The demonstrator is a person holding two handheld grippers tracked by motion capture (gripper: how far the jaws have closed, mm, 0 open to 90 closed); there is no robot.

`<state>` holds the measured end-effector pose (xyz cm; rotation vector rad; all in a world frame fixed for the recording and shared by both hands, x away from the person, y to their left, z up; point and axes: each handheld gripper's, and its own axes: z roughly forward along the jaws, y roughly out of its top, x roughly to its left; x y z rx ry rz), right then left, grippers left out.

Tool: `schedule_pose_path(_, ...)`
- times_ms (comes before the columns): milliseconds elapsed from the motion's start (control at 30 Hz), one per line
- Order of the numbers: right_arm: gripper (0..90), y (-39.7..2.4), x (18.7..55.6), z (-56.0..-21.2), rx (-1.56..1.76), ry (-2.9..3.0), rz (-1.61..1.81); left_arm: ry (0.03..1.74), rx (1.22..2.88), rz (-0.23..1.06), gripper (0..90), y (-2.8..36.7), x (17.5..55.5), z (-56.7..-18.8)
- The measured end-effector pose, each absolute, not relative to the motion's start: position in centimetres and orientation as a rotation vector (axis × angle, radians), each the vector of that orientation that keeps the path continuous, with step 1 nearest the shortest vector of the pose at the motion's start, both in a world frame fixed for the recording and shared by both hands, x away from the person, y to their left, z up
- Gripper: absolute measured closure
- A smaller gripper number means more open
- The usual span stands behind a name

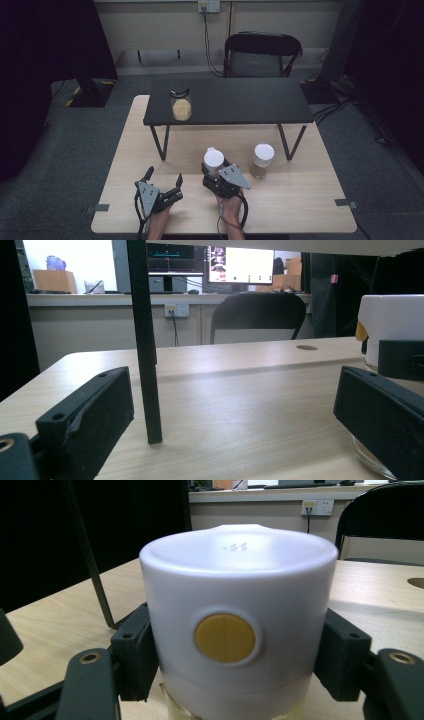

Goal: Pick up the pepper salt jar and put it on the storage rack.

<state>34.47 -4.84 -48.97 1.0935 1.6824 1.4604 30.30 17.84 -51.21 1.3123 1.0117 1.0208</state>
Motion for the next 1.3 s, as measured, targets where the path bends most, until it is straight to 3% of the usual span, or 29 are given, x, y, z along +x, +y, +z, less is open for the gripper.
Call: schedule_pose_path(1300, 30.0, -4.5, 33.4, -46.5, 1.022, 1.708, 1.468, 1.012, 1.312, 1.021, 2.3, 17.8, 30.3, -51.2)
